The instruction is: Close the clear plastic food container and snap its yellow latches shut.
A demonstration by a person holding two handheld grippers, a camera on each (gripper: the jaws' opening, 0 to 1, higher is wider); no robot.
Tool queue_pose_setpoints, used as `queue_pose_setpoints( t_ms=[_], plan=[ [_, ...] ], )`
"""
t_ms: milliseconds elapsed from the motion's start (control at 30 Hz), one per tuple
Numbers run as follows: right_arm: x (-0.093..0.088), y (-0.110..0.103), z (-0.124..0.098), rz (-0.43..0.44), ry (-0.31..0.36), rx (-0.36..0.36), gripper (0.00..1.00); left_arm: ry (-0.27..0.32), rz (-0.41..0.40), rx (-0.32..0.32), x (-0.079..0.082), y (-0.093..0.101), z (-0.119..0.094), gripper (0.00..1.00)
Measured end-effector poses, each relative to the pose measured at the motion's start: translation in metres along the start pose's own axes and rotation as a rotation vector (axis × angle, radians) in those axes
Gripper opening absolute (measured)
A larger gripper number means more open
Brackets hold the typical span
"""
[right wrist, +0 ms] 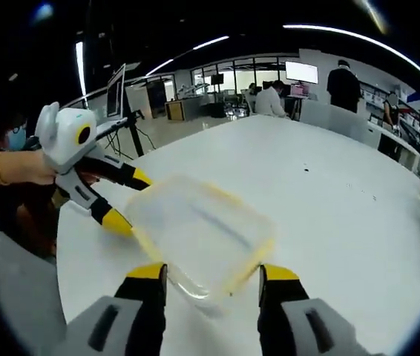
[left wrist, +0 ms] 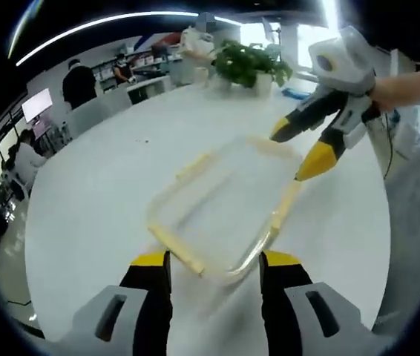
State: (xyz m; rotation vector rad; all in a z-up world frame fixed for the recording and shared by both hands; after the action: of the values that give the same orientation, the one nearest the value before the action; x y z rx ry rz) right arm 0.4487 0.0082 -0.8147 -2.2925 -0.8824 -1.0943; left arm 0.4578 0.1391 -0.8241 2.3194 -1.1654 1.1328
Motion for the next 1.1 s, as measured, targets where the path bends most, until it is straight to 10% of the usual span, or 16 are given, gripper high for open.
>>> queue_pose_setpoints(
  t_ms=[733,1100],
  plan=[
    [0.013,0.023,0.015,0.052,0.013,-0.012,0.49,0.02,-0.049,0.026,0.009,-0.021,0.012,0.42],
    [0.008,0.02,-0.017,0.106,0.043,-0.07,0.54,0.089,-0.161,0.081,0.007,-0.023,-0.023,0.48]
  ],
)
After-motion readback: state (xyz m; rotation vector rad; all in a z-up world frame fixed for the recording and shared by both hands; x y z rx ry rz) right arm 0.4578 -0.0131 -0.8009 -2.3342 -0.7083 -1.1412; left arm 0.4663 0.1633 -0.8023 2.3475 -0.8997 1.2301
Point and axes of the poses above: the point that each gripper's makers call its tool centre point, and the gripper's own axes: z roughly forward along the fingers, y roughly to its right, x roughly out of its top, the point moved 1 cm from there along -z, roughly backward along the fingers, and after that the axes turned 2 degrees about y, right-handed, at the moved point
